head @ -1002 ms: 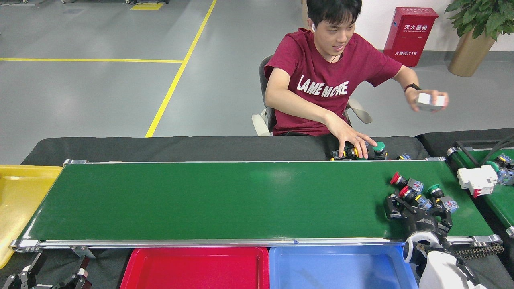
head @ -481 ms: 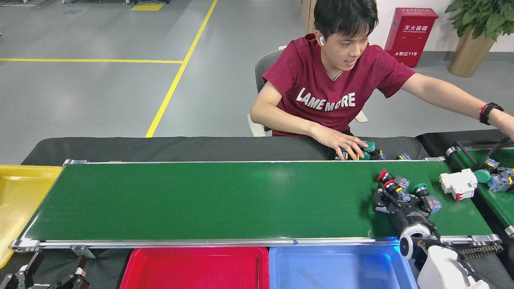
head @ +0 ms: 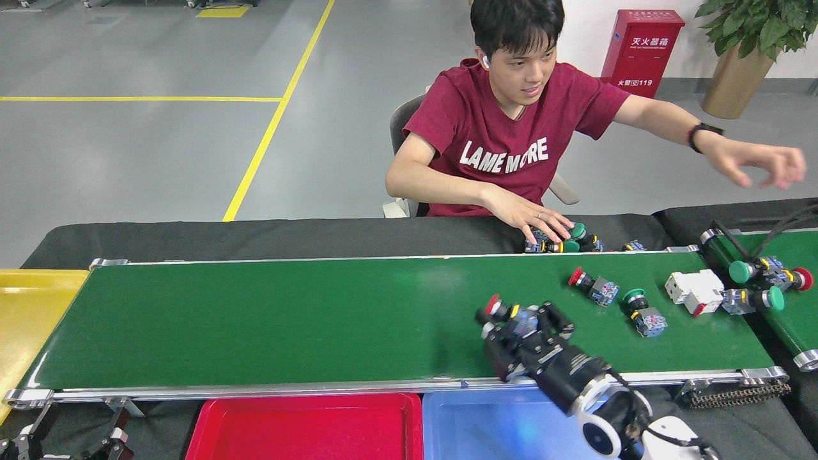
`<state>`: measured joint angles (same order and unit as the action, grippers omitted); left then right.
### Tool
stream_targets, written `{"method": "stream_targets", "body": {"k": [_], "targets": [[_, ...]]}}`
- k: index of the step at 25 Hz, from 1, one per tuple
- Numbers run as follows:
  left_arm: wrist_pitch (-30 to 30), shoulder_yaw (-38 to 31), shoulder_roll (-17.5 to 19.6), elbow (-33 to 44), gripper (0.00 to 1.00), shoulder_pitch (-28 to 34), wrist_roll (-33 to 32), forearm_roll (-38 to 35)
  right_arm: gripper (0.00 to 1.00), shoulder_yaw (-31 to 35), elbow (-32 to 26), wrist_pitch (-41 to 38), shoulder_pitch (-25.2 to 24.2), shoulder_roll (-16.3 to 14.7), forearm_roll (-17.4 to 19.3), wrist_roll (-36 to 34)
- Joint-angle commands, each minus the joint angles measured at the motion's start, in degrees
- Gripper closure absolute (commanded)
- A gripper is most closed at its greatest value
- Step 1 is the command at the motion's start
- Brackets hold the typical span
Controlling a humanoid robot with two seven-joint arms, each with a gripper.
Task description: Pick switch part from conveyor to tray
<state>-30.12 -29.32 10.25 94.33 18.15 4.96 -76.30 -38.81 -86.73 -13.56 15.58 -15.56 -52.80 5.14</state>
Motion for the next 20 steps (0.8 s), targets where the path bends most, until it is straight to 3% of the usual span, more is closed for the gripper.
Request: {"method": "stream_targets", "body": {"k": [1,3,4,12,17,20], "targets": [[0.07,-0.3,0.65,0.68,0.0,-0.13,0.23,0.01,0.76,-3.81,-0.28,-0.15,1.56,1.76,-2.57,1.28],[0.07,-0.03,0.74,0.68,0.0,-0.22,0.23,0.01,0.12,-7.24,0.07,3.54,1.64,4.04,-3.45,3.21],[0.07,-0.03,0.74,0.68,0.0,-0.22,0.23,0.01,0.05,-8.03,0.07,5.3,1.73,5.1,-3.45,4.18],[-0.02,-0.3,0.83,0.59,0.0,0.05,0.23,0.01,0.04,-7.68,-1.77,6.88,3.14,5.63,-3.27,5.76],[-0.02,-0.47,0.91,0.59,0.0,0.22,0.23,0.01,0.06,3.39,-3.79,15.15,3.84,4.4,-3.27,5.23],[-0.02,-1.18,0.91,0.68,0.0,0.49,0.23,0.1,0.06,9.72,-3.53,21.82,3.67,1.06,-3.19,0.85]]}}
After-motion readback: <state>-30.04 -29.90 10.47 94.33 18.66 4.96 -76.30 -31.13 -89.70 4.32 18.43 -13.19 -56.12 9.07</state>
